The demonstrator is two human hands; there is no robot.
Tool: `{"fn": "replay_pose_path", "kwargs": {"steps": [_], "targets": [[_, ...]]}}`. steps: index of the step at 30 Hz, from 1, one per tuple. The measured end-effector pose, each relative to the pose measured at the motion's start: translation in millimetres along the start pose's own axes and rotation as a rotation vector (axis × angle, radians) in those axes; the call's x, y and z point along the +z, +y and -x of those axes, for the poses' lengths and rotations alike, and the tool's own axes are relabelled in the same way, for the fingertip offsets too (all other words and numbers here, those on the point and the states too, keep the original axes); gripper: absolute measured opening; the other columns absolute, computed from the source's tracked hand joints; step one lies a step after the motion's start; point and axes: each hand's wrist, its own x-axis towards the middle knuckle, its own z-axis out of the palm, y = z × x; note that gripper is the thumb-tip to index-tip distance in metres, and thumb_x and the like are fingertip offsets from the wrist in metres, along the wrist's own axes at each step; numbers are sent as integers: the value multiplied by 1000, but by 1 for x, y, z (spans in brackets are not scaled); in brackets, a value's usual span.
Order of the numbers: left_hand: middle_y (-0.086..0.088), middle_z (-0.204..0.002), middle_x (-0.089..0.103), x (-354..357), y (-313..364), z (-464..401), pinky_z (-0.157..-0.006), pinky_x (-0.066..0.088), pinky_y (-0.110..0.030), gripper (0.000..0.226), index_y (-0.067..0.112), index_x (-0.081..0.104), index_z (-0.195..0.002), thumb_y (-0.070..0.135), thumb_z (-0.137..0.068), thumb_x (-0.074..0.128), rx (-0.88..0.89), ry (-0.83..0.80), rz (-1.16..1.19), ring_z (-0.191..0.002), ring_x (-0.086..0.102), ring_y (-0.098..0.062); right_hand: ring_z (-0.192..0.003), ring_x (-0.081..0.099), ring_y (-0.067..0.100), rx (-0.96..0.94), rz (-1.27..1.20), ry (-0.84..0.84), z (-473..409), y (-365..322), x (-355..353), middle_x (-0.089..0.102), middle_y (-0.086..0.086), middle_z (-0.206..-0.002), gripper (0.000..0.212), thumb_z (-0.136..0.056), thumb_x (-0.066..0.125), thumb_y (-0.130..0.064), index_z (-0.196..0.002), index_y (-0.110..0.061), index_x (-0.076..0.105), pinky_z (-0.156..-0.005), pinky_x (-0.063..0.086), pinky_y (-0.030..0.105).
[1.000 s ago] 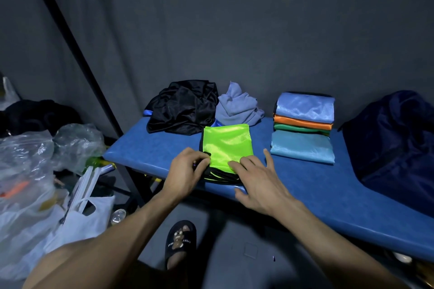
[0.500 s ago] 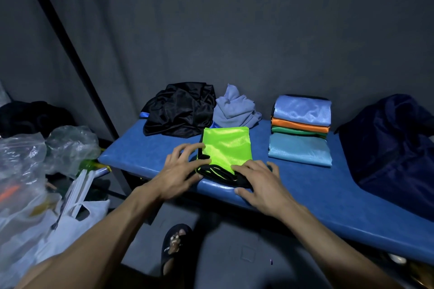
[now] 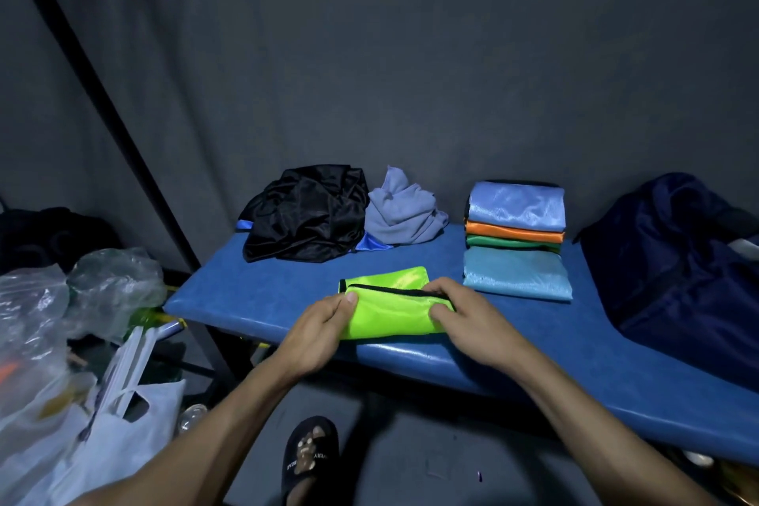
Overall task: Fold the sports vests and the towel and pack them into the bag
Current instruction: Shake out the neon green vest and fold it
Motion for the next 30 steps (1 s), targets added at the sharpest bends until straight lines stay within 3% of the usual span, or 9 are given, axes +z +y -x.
{"fn": "replay_pose_path", "kwargs": {"steps": [2, 7, 10, 13, 18, 21, 25, 28, 30], "targets": [[-3, -98, 73, 0, 3, -6, -95, 48, -45, 78, 7, 66, -97, 76, -93, 30, -63, 38, 23, -96, 67, -21, -102, 56, 14, 29, -82, 42, -8, -4, 1, 63, -6, -112, 25, -98, 49, -21, -121, -26, 59, -83, 42, 24], [4, -70, 46, 1, 13, -17, -69, 39, -38, 62, 7, 43, -73, 62, -100, 35, -170, 172, 16, -68, 45, -12, -84, 53, 12, 113, -222, 127, -33, -8, 3, 56, -12, -87, 20, -100, 47, -15, -117, -20, 58, -68, 37, 25], [4, -62, 37, 1, 21, -22, -59, 30, -35, 48, 17, 32, -67, 41, -108, 39, -198, 234, -75, -60, 36, -13, -98, 57, 23, 186, -153, 117, -48, -6, 13, 63, 1, -100, 21, -101, 42, -16, -116, -18, 57, -78, 42, 32], [3, -57, 32, -1, 21, -32, -55, 27, -36, 51, 17, 28, -63, 38, -107, 43, -230, 259, -159, -56, 34, -17, -110, 58, 33, 251, -62, 118, -61, -4, 24, 65, 13, -115, 21, -100, 40, -18, -114, -14, 56, -90, 46, 36], [-5, -61, 48, -12, 19, -49, -59, 34, -35, 45, 11, 53, -66, 40, -100, 57, -269, 240, -225, -64, 47, -22, -108, 60, 41, 295, 257, 132, -72, -12, 31, 63, 22, -119, 22, -103, 34, -28, -107, -10, 46, -83, 46, 42], [1, -85, 71, -21, 12, -58, -70, 40, -26, 18, 19, 76, -95, 35, -93, 69, -300, 177, -222, -86, 64, -16, -109, 62, 40, 281, 466, 125, -72, -17, 34, 65, 18, -121, 30, -104, 30, -27, -124, -9, 45, -76, 39, 41], [7, -97, 76, -30, 5, -64, -72, 44, -16, 19, 22, 79, -105, 32, -90, 75, -326, 114, -158, -92, 67, -7, -108, 60, 36, 250, 578, 118, -74, -16, 38, 52, 12, -128, 34, -106, 27, -29, -128, -13, 47, -74, 35, 39], [8, -91, 76, -36, 8, -64, -80, 53, -26, 14, 23, 80, -97, 33, -91, 74, -340, 117, -89, -90, 69, -9, -106, 59, 35, 244, 602, 134, -75, -13, 38, 47, 12, -129, 34, -106, 27, -29, -127, -12, 49, -72, 34, 38], [10, -83, 75, -42, 9, -62, -74, 54, -27, 13, 25, 79, -91, 36, -93, 72, -352, 118, -130, -80, 68, -6, -104, 60, 35, 234, 601, 140, -76, -12, 39, 48, 12, -128, 34, -106, 27, -28, -126, -12, 49, -71, 35, 38]]}}
